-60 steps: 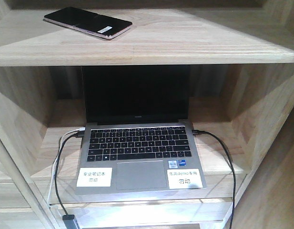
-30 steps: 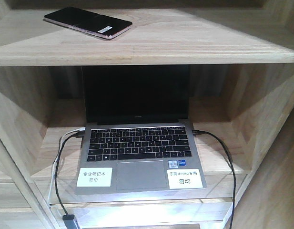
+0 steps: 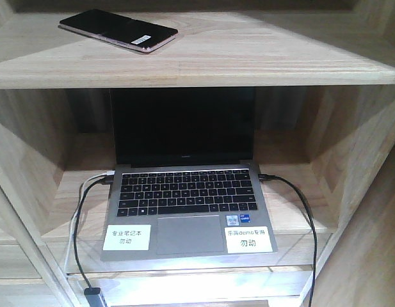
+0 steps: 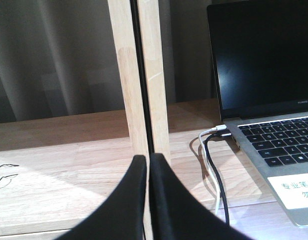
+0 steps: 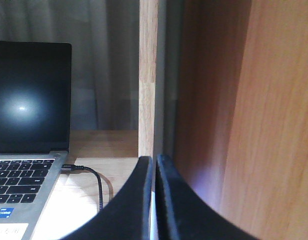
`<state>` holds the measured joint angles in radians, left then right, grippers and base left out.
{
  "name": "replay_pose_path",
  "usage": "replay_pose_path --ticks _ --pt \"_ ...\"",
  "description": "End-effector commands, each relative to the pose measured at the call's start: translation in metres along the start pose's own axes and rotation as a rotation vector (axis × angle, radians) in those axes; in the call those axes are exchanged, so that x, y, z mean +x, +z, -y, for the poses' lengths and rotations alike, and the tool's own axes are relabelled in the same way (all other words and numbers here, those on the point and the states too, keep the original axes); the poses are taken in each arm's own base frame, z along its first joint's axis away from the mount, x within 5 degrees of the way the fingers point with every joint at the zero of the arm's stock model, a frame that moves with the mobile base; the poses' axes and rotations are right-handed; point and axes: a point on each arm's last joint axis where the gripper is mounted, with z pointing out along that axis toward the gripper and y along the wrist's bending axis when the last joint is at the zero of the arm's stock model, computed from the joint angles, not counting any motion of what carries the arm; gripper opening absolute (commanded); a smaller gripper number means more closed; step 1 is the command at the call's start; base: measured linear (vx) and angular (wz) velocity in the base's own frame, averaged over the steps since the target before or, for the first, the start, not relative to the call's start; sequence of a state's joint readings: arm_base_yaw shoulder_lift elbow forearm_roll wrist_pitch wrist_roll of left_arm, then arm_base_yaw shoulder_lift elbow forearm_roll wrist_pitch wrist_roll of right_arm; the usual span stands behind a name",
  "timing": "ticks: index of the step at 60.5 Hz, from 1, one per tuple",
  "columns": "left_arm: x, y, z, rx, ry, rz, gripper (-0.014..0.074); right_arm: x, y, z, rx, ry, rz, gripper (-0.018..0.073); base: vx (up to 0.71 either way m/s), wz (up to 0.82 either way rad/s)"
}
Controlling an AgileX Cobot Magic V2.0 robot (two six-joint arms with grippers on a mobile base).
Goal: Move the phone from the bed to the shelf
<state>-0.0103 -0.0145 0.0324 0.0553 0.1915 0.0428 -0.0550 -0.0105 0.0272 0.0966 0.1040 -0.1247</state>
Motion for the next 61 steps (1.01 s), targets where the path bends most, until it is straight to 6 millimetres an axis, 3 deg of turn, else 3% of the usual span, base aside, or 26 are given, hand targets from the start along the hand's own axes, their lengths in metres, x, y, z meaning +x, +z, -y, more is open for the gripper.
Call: replay_pose_path --ticks 1,61 --pt "-0.0155 -0.0032 -0.0010 -0.004 -0.009 0.109 0.0001 -0.0051 -0.0007 0.0011 0.014 -0.016 0.084 -0.0003 0.00 0.00" --pt "-0.0155 -0.0032 -0.0010 -0.004 -0.009 0.109 0.0001 -0.0051 -0.0007 0.0011 0.014 -0.016 0.083 -0.0003 0.00 0.00"
